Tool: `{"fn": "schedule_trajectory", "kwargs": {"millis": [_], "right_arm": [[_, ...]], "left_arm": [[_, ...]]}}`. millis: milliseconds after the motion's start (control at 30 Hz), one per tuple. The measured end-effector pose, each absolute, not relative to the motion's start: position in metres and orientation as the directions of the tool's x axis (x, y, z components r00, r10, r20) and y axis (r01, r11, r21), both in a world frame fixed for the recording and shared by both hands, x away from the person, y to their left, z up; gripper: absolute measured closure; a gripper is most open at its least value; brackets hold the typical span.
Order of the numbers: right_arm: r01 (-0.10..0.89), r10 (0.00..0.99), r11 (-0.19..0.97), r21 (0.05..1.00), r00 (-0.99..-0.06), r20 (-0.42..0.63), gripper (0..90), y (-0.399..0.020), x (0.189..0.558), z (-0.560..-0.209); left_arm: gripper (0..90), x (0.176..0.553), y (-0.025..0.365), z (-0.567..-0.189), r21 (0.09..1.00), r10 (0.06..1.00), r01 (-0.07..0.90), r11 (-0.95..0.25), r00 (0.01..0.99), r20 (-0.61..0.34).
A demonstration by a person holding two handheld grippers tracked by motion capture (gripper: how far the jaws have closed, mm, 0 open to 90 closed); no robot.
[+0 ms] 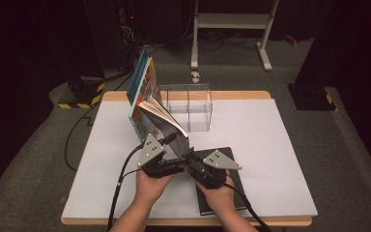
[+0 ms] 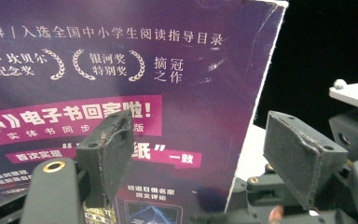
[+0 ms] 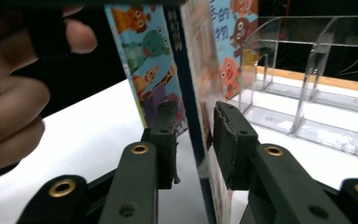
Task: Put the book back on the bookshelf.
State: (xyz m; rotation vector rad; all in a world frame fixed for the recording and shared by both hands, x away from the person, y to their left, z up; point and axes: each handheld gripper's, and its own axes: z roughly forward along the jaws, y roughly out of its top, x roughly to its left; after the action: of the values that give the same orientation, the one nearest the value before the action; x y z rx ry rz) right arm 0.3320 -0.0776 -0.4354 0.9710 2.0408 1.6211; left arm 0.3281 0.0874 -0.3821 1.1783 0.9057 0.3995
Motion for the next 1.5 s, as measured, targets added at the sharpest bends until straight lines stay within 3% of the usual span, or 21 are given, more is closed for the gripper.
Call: {"fn": "schedule_trajectory", "kwargs": {"millis": [467,867,1033,1233,1467,1500], "right_arm": [[0.324,0.664,0.09,0.942,-0.724,0.186,67.8,-0.073,0.331,-0.438],[0.31,0.656,0.106,0.945,-0.736,0.168,66.4,-0.07,0.33,-0.438],[0.299,0.63,0.148,0.943,-0.763,0.143,60.8,-0.075,0.326,-0.438],[0.289,0.653,0.163,0.943,-0.748,0.116,54.9,-0.116,0.314,-0.436],[0.293,0.768,0.165,0.942,-0.637,0.063,54.5,-0.178,0.319,-0.44],[0.282,0.815,0.141,0.949,-0.578,0.05,55.4,-0.198,0.318,-0.449]], "left_arm": [[28.9,0.329,0.086,-0.383,0.925,0.749,0.146,0.35,0.55,-0.37],[44.7,0.33,0.087,-0.384,0.943,0.797,0.119,0.311,0.507,-0.327],[51.4,0.328,0.086,-0.384,0.95,0.807,0.104,0.296,0.504,-0.307],[56.8,0.327,0.086,-0.384,0.952,0.818,0.092,0.293,0.491,-0.299],[63.1,0.325,0.086,-0.382,0.959,0.834,0.081,0.271,0.479,-0.275],[64.5,0.324,0.086,-0.381,0.96,0.838,0.073,0.269,0.474,-0.271]]}}
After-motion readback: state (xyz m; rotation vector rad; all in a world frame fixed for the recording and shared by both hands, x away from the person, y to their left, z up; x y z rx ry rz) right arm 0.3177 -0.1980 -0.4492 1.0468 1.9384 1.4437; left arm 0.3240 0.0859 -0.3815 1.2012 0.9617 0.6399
